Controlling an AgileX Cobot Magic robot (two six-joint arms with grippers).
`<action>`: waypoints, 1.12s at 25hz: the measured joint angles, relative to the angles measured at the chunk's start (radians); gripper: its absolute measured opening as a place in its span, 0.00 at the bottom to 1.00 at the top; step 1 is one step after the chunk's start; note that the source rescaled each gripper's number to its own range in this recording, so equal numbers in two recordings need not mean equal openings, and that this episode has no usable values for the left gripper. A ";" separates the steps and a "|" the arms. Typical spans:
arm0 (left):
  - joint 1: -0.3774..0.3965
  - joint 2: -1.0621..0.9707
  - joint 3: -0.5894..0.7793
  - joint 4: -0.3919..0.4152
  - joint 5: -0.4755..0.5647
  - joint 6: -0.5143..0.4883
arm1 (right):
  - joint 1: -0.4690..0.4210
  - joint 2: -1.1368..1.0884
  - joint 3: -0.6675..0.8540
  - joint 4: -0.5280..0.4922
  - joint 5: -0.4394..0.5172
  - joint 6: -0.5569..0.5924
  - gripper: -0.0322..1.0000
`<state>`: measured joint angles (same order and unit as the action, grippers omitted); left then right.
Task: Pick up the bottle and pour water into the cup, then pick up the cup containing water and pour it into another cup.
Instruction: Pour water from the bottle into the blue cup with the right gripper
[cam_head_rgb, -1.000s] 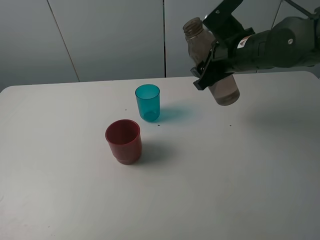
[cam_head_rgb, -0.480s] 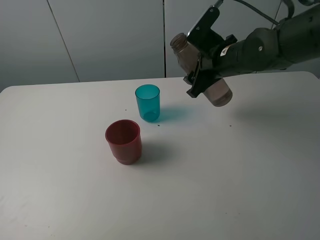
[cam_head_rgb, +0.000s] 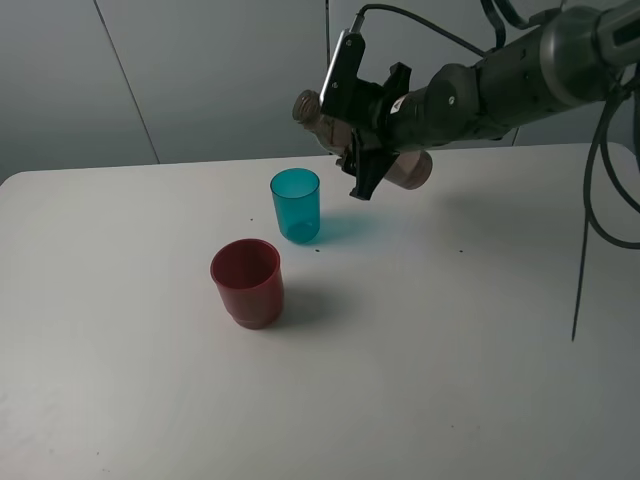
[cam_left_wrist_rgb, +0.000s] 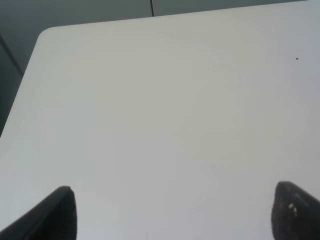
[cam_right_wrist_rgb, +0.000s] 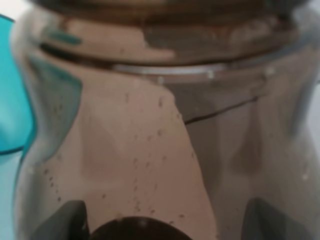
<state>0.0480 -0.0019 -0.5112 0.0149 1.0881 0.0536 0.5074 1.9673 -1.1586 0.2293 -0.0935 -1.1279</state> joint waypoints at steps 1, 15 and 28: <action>0.000 0.000 0.000 0.000 0.000 0.000 | 0.000 0.012 -0.012 0.000 -0.005 -0.035 0.03; 0.000 0.000 0.000 0.000 0.000 0.000 | 0.000 0.114 -0.081 0.163 -0.141 -0.473 0.03; 0.000 0.000 0.000 0.000 0.000 0.002 | 0.000 0.155 -0.082 0.208 -0.301 -0.642 0.03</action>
<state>0.0480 -0.0019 -0.5112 0.0149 1.0881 0.0558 0.5074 2.1227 -1.2401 0.4369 -0.3945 -1.7703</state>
